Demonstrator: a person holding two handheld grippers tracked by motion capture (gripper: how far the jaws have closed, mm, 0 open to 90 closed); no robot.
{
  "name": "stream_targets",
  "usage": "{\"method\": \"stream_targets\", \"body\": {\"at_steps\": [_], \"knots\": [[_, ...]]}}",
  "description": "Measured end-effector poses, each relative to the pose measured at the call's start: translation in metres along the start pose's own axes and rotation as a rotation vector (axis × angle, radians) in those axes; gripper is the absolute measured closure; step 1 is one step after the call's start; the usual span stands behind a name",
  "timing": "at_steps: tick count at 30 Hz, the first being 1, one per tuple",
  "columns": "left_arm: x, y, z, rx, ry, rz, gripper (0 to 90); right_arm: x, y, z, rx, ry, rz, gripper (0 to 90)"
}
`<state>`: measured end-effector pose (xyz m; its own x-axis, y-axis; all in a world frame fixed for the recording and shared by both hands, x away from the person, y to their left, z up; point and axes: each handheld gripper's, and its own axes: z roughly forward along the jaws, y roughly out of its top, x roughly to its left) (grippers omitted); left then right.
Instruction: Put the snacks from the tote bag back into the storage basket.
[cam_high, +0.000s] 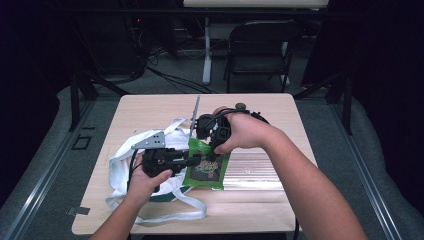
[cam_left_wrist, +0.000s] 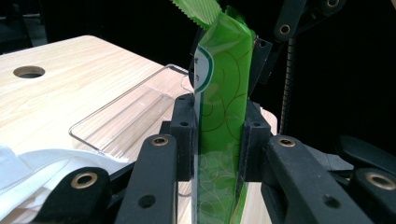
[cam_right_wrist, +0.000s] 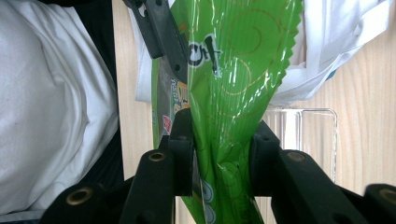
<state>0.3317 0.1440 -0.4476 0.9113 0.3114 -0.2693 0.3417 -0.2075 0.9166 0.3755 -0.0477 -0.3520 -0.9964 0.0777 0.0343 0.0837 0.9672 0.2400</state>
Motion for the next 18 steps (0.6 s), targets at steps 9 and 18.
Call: {"method": "stream_targets", "body": {"at_steps": [9,18], "knots": [[-0.0008,-0.0006,0.0019,0.006,-0.001,0.025,72.2,-0.0002,-0.0009,-0.0004,0.012,0.013,0.003,73.6],[-0.0002,-0.0006,0.0019,0.008,0.004,0.016,67.9,0.0014,-0.0003,-0.0015,0.017,0.001,-0.010,74.8]]}}
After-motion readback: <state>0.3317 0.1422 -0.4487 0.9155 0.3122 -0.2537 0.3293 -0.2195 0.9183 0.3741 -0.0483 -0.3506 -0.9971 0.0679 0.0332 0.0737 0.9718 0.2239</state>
